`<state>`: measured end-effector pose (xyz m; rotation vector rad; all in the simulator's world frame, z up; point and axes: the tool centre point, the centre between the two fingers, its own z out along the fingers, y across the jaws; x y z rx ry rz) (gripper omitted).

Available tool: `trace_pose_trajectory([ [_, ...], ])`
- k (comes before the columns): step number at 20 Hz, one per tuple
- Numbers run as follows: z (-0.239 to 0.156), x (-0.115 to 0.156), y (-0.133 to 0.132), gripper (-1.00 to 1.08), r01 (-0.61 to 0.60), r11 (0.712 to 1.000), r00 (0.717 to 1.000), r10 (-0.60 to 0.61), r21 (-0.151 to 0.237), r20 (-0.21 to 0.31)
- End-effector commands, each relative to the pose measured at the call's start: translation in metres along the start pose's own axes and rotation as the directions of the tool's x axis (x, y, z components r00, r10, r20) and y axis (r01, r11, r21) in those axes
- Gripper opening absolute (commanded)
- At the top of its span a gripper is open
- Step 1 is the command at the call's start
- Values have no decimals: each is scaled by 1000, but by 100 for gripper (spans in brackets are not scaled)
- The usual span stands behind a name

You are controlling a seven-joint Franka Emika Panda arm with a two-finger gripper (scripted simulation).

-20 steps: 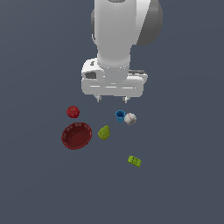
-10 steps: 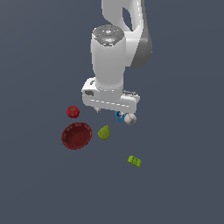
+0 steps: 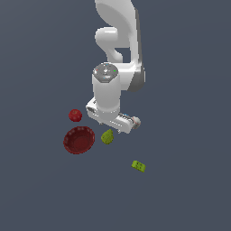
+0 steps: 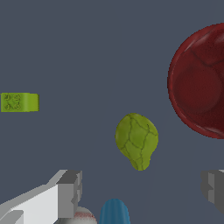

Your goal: Pick up a designated object from a clutter of objects.

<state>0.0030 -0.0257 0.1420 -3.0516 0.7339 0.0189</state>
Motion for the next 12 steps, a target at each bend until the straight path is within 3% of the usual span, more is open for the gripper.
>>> trace_pose_trajectory([
  [1, 17, -1, 5, 100, -51, 999, 999, 51, 2, -4],
  [12, 51, -4, 16, 100, -154, 988, 988, 154, 2, -12],
])
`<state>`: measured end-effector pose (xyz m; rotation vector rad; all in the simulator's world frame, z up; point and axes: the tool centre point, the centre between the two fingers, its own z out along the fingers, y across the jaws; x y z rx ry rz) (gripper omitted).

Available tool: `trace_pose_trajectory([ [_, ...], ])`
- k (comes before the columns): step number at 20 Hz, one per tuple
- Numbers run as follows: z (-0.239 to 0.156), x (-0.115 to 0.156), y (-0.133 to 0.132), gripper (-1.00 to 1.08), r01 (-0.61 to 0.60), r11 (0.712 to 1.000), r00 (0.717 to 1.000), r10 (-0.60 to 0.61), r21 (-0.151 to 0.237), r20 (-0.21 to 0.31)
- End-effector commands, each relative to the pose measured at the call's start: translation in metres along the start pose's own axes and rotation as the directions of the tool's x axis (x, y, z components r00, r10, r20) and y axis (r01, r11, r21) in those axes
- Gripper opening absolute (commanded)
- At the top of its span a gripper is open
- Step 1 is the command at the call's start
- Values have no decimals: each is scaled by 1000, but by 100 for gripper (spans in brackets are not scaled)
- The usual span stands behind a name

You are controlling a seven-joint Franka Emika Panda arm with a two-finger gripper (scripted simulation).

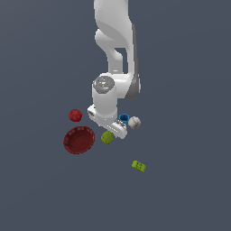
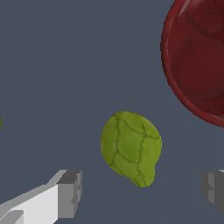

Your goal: Pick up a designated object from a clutter of objects.

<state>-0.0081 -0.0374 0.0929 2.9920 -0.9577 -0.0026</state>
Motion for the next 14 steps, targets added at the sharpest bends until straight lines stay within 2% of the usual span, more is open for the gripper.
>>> trace_pose_trajectory([
  [1, 2, 0, 1, 100, -7, 1000, 1000, 7, 1, -2],
  [7, 9, 0, 0, 100, -4, 1000, 1000, 4, 0, 0],
  [14, 39, -1, 1, 100, -6, 1000, 1000, 6, 0, -1],
])
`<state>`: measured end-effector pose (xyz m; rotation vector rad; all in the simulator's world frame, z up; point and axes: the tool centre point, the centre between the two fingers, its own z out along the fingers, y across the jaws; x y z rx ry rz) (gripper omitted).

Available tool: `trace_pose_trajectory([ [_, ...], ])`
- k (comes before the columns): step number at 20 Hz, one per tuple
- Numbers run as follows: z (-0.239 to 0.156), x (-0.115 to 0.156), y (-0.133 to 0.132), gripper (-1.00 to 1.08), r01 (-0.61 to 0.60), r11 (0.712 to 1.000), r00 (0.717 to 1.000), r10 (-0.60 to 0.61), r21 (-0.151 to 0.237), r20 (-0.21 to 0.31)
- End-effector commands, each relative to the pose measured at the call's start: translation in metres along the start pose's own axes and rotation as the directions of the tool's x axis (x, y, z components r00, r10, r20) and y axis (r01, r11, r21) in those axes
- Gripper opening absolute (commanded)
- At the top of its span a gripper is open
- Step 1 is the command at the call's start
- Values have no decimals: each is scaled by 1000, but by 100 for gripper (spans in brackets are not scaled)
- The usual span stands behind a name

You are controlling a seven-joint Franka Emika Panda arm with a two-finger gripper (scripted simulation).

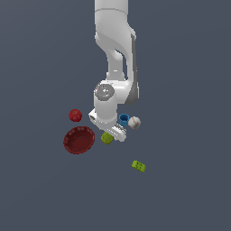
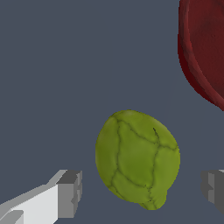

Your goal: Pick up a designated object from a clutter of objects.

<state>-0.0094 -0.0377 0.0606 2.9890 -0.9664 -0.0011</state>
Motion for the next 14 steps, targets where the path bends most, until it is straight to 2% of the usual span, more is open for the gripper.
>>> trace_pose_trajectory([
  [1, 10, 0, 0, 100, -1, 1000, 1000, 1, 0, 0],
  [7, 20, 0, 0, 100, -2, 1000, 1000, 2, 0, -1],
  [8, 20, 0, 0, -100, -2, 1000, 1000, 2, 0, -1],
  [14, 20, 0, 0, -100, -2, 1000, 1000, 2, 0, -1],
])
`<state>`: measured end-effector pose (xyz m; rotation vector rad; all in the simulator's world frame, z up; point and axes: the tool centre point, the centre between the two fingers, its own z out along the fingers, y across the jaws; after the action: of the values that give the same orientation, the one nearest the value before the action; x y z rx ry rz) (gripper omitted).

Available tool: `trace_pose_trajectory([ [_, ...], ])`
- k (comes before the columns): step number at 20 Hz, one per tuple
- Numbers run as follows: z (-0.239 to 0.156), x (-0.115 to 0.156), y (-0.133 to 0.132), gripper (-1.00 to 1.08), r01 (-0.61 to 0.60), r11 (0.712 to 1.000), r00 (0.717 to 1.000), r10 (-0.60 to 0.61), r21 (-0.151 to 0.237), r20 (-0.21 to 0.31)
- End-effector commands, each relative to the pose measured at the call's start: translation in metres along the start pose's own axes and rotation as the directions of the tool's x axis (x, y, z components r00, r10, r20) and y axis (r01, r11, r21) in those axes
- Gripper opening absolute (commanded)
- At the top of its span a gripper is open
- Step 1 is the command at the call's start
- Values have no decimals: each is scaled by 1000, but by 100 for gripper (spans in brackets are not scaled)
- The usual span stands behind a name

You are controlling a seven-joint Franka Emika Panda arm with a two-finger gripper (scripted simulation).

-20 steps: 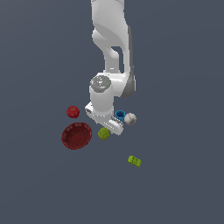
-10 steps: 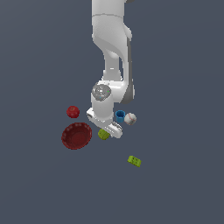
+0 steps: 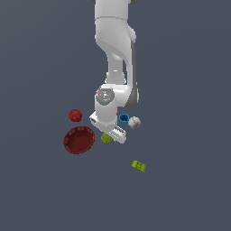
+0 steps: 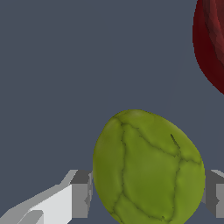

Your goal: Pick up a designated object from a clutter of objects.

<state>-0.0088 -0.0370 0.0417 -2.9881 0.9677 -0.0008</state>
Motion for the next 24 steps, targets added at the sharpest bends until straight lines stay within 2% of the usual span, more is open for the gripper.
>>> trace_pose_trajectory([
  [1, 1, 0, 1, -100, -1, 1000, 1000, 1, -1, 0],
  [8, -4, 0, 0, -100, 0, 1000, 1000, 0, 0, 0],
  [13, -22, 1, -1, -100, 0, 1000, 1000, 0, 0, 0],
  [24, -109, 5, -7, -100, -1, 1000, 1000, 1, -1, 0],
])
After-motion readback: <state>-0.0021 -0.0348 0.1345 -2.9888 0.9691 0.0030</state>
